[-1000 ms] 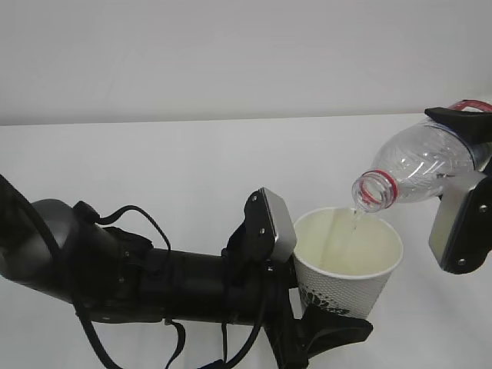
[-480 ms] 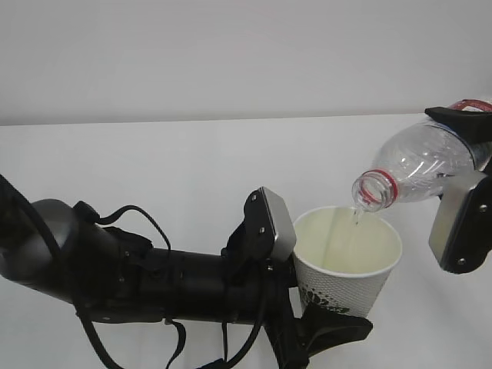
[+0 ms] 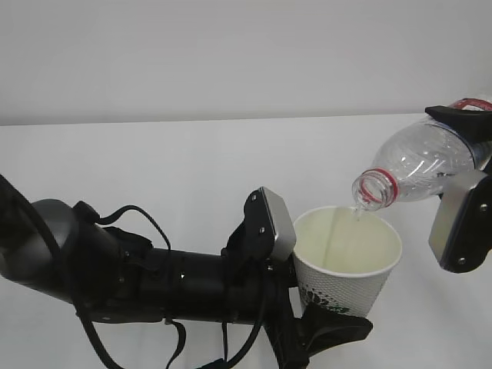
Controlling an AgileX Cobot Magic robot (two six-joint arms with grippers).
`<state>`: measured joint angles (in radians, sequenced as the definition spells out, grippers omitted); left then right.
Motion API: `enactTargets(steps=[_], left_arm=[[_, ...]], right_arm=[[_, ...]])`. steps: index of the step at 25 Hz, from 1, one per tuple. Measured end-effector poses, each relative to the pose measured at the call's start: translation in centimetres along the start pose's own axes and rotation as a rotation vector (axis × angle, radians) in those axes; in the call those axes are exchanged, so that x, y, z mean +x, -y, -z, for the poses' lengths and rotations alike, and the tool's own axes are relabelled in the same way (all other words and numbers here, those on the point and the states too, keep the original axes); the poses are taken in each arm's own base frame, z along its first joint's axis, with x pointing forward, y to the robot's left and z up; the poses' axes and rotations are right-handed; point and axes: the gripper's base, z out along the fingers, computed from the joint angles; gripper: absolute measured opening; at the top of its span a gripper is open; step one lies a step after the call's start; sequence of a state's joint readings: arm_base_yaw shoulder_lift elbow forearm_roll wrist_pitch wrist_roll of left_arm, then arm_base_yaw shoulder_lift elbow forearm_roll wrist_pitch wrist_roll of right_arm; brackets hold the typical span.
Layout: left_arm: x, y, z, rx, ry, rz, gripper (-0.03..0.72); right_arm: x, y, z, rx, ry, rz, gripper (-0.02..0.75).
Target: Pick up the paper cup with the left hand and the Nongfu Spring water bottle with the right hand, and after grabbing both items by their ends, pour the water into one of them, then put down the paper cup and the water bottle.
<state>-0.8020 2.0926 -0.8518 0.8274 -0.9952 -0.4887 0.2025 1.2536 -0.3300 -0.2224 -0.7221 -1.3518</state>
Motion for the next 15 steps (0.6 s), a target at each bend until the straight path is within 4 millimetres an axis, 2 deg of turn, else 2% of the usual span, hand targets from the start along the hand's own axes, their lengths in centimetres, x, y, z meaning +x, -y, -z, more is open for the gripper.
enactTargets(steps=[15], left_arm=[[0.00,-0.03,0.00,-0.004,0.000,0.002,0.516]], right_arm=[[0.00,0.14,-0.06,0.005,0.000,0.001,0.442]])
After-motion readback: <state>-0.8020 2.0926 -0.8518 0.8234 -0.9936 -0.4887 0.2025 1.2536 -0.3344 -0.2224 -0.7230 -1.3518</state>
